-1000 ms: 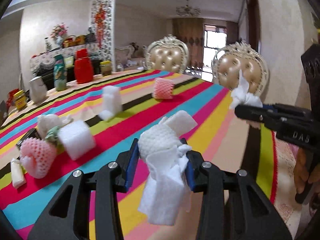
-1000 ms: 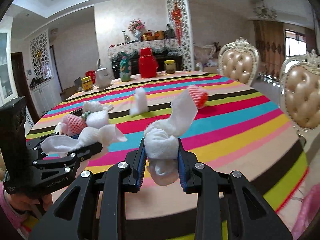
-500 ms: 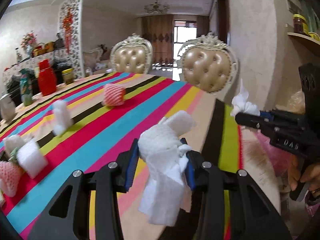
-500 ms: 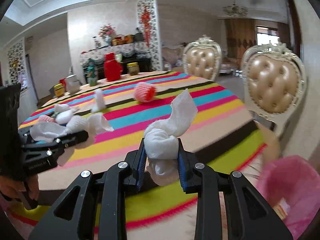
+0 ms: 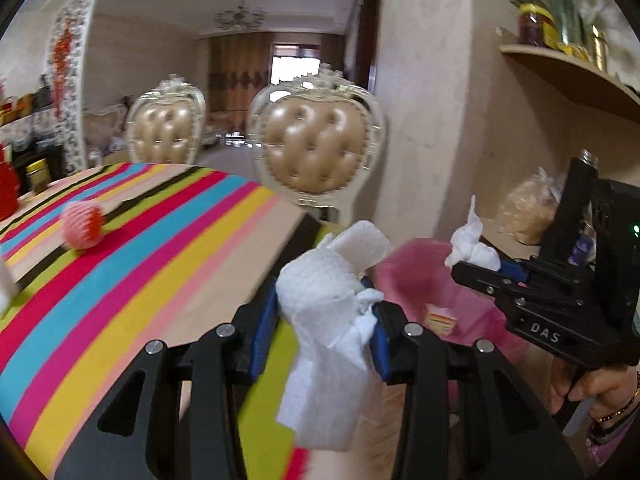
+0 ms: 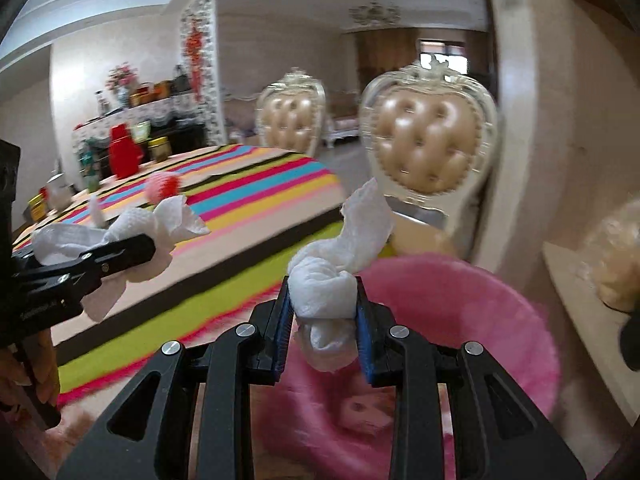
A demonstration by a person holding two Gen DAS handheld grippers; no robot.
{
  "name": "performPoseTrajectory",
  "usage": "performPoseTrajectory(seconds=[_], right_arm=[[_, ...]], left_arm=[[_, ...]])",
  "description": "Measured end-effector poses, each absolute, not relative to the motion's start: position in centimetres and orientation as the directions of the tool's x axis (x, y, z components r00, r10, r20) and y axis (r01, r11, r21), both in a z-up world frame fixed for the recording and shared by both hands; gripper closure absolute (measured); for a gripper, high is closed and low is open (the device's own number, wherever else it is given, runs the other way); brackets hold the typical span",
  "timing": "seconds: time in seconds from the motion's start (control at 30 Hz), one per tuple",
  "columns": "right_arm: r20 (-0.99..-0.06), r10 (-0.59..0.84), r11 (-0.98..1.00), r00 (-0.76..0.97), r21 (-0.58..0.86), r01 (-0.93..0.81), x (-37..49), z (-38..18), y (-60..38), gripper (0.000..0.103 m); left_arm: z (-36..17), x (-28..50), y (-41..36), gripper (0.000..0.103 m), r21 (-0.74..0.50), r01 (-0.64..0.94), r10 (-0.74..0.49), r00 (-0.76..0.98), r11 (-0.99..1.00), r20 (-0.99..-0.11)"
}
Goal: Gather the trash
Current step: 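Carry both tissues to the pink bin and open both tools over it, then return both open tools to the table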
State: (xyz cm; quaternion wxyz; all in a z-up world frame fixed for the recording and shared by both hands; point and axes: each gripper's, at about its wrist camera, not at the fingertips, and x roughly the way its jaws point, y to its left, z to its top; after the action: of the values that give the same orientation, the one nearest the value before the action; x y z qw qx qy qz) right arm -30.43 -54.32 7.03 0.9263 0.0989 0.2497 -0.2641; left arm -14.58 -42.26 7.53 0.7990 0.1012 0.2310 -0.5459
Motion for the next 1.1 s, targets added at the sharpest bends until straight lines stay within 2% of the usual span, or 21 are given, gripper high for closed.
performPoseTrajectory(seconds=[0.3, 0.53, 0.6, 0.63, 0.67, 0.73, 0.77, 0.8, 0.97, 1.03, 1.1], right_arm=[[-0.549, -0.532, 0.737, 0.645, 0.075, 0.672, -35.0, 5.8, -61.0, 0.074], [-0.567, -0.515, 0.728, 0.642, 0.106, 0.677, -36.8, 4.8, -63.3, 0.072], [-0.572, -0.501, 0.739, 0.650, 0.109, 0.665, -36.7, 4.5, -63.5, 0.070], [-0.575, -0.501, 0.737, 0.647, 0.109, 0.667, -36.6, 4.4, -63.6, 0.069], [-0.574, -0.503, 0.733, 0.646, 0.113, 0.671, -36.7, 4.3, -63.7, 0.067], [-0.573, -0.501, 0.733, 0.649, 0.119, 0.670, -36.8, 4.4, -63.7, 0.056], [-0.565, -0.512, 0.727, 0.647, 0.116, 0.676, -36.9, 4.6, -63.6, 0.047], [-0.557, -0.519, 0.726, 0.649, 0.114, 0.678, -37.1, 4.7, -63.5, 0.046], [-0.540, -0.527, 0.725, 0.656, 0.116, 0.679, -37.5, 5.5, -62.8, 0.046], [-0.538, -0.512, 0.739, 0.670, 0.121, 0.662, -36.9, 6.0, -62.0, 0.046], [-0.541, -0.486, 0.767, 0.686, 0.112, 0.632, -35.7, 6.4, -60.7, 0.040]], left_arm=[[6.3, -19.5, -50.6, 0.063, -0.082, 0.971, -0.840, 0.151, 0.225, -0.522], [5.3, -21.1, -55.2, 0.063, -0.093, 0.981, -0.825, 0.089, 0.169, -0.558], [5.0, -21.3, -56.0, 0.060, -0.124, 0.981, -0.823, 0.052, 0.148, -0.566], [4.7, -21.3, -56.3, 0.052, -0.137, 0.981, -0.821, 0.037, 0.139, -0.569], [4.7, -21.3, -56.3, 0.041, -0.138, 0.980, -0.822, 0.037, 0.140, -0.568], [4.6, -21.2, -55.8, 0.032, -0.122, 0.980, -0.833, 0.065, 0.157, -0.550], [4.6, -21.0, -55.4, 0.030, -0.113, 0.979, -0.833, 0.080, 0.168, -0.548], [4.7, -20.8, -55.0, 0.029, -0.105, 0.978, -0.831, 0.095, 0.181, -0.548], [5.5, -18.2, -51.6, 0.005, -0.082, 0.954, -0.830, 0.207, 0.289, -0.518], [5.7, -17.2, -50.1, 0.005, -0.076, 0.941, -0.824, 0.248, 0.330, -0.510], [6.0, -16.0, -48.3, 0.005, -0.058, 0.924, -0.806, 0.298, 0.379, -0.511]])
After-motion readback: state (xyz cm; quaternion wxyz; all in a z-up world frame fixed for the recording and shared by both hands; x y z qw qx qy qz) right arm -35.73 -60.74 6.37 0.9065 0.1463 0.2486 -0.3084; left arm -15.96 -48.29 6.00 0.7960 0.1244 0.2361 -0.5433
